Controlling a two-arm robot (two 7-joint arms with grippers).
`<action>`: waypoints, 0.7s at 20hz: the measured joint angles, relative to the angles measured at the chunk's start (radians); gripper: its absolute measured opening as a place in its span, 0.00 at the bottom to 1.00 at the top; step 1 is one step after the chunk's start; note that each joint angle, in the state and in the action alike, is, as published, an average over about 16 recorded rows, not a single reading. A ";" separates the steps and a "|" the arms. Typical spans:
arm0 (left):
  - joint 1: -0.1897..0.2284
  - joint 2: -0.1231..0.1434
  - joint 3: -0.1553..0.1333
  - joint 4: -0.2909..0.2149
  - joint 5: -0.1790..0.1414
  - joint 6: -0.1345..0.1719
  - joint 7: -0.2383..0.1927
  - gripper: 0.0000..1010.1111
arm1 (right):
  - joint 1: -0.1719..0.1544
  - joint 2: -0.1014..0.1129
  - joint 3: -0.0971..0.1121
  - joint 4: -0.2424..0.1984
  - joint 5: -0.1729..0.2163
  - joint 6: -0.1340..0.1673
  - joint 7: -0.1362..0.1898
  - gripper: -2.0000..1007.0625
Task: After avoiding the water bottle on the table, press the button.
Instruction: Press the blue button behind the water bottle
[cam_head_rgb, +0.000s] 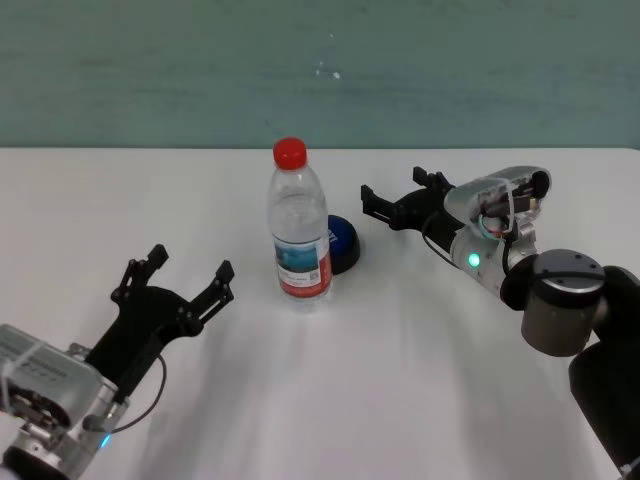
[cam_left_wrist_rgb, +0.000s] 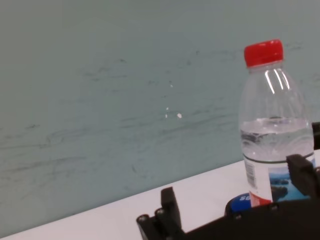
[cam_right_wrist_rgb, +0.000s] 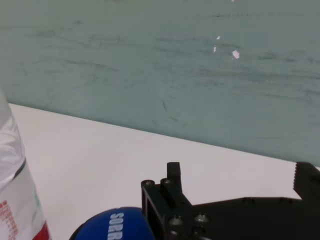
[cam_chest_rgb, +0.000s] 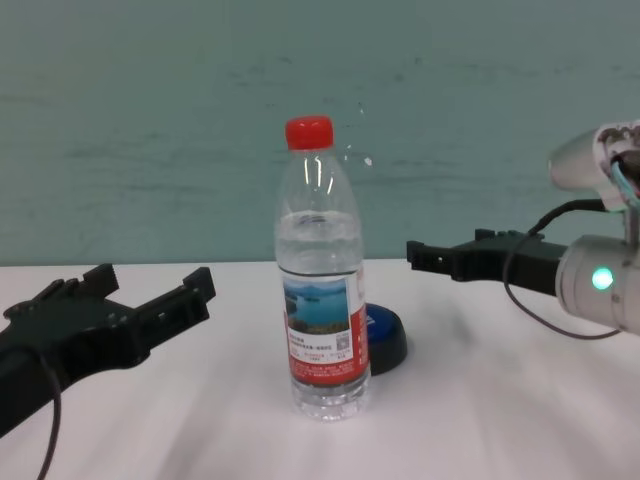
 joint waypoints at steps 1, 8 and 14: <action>0.000 0.000 0.000 0.000 0.000 0.000 0.000 1.00 | 0.006 -0.002 -0.003 0.009 0.001 -0.002 0.002 1.00; 0.000 0.000 0.000 0.000 0.000 0.000 0.000 1.00 | 0.040 -0.012 -0.019 0.066 0.004 -0.014 0.018 1.00; 0.000 0.000 0.000 0.000 0.000 0.000 0.000 1.00 | 0.068 -0.022 -0.032 0.119 0.005 -0.021 0.030 1.00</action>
